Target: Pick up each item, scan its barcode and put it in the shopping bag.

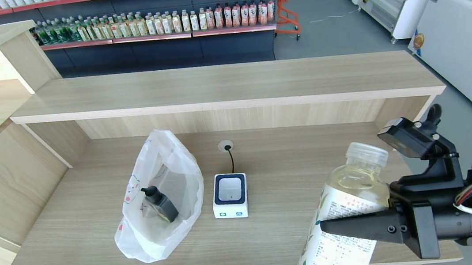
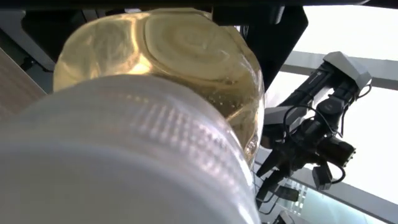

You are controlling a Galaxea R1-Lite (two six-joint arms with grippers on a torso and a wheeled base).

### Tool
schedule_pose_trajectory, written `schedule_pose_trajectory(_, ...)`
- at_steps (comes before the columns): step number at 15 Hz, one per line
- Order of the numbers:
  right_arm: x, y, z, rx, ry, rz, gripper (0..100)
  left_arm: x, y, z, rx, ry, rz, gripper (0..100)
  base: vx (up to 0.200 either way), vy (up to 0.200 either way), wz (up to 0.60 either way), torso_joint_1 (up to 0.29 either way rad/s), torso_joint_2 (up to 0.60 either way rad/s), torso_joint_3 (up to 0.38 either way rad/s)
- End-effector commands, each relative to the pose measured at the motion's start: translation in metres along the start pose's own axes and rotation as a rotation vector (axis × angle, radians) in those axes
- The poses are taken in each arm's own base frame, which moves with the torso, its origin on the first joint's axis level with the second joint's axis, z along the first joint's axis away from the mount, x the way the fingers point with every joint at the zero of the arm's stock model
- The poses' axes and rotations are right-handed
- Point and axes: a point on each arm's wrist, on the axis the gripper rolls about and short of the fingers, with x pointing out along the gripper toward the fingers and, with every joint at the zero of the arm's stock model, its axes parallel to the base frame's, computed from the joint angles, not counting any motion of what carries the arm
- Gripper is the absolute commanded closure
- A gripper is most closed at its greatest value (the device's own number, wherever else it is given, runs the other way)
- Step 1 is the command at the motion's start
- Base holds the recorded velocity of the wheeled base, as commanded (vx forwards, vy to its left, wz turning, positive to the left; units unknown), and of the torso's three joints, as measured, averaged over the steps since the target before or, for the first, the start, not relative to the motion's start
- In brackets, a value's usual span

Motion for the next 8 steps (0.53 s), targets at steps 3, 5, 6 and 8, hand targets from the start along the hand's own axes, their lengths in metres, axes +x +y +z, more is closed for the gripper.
schedule_pose_trajectory(3, -0.0003, 0.0007, -0.0006, -0.003, 0.000, 0.001, 100, 0.0000, 0.0000, 0.0000, 0.000, -0.001, 0.000, 0, 0.000, 0.000, 0.00, 0.000, 0.00, 0.000)
schedule_pose_trajectory(5, -0.0013, 0.0012, -0.0004, -0.005, -0.003, -0.001, 100, 0.0000, 0.0000, 0.0000, 0.000, -0.001, 0.000, 0, 0.000, 0.000, 0.00, 0.000, 0.00, 0.000)
schedule_pose_trajectory(6, -0.0018, 0.0019, -0.0001, -0.007, -0.005, 0.000, 100, 0.0000, 0.0000, 0.0000, 0.000, -0.001, 0.000, 0, 0.000, 0.000, 0.00, 0.000, 0.00, 0.000)
schedule_pose_trajectory(8, -0.0029, 0.0030, 0.0001, -0.010, -0.008, 0.001, 100, 0.0000, 0.0000, 0.0000, 0.000, -0.001, 0.000, 0, 0.000, 0.000, 0.00, 0.000, 0.00, 0.000)
